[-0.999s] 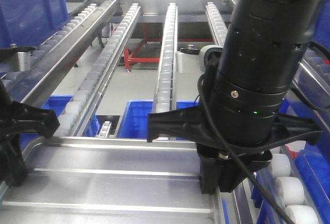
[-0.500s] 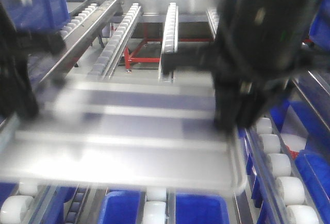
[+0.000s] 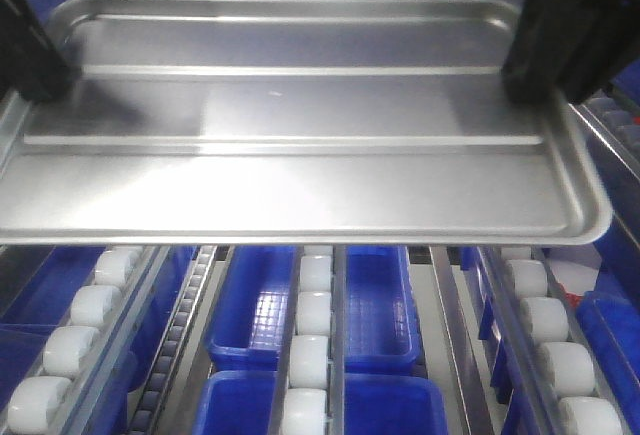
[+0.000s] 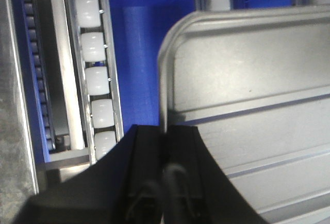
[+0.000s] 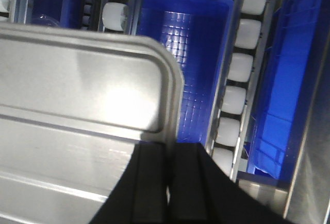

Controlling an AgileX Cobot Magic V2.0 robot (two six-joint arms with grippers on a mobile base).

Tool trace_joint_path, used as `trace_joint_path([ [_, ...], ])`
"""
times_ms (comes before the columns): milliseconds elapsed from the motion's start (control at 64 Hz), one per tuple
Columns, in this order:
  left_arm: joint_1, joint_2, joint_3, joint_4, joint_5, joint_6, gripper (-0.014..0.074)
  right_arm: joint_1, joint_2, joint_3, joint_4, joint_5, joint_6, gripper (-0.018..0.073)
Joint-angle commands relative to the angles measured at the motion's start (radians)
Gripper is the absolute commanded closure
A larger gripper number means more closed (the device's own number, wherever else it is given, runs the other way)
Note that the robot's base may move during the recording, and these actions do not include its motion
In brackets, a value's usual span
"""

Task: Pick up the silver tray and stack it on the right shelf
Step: 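Lift the silver tray with both grippers off the shelf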

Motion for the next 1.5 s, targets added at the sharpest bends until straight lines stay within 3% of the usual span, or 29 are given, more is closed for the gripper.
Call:
trace_joint_path([
  [0,-0.051,-0.011,-0.057,0.073,-0.022,-0.050,0.0689,-0.001,-0.036,-0.035,-0.033,-0.026,-0.018,0.0503],
  [94,-0.071,0.002,-0.074,0.103,-0.018,-0.086,0.0689,-0.001,-0.034,-0.033,-0.034,-0.021,-0.018,0.0503],
  [1483,-0.073,0.006,-0.076,0.110,-0.003,-0.085,0.0689,-0.001,-0.034,-0.033,-0.034,0.028,-0.018,0.0503],
])
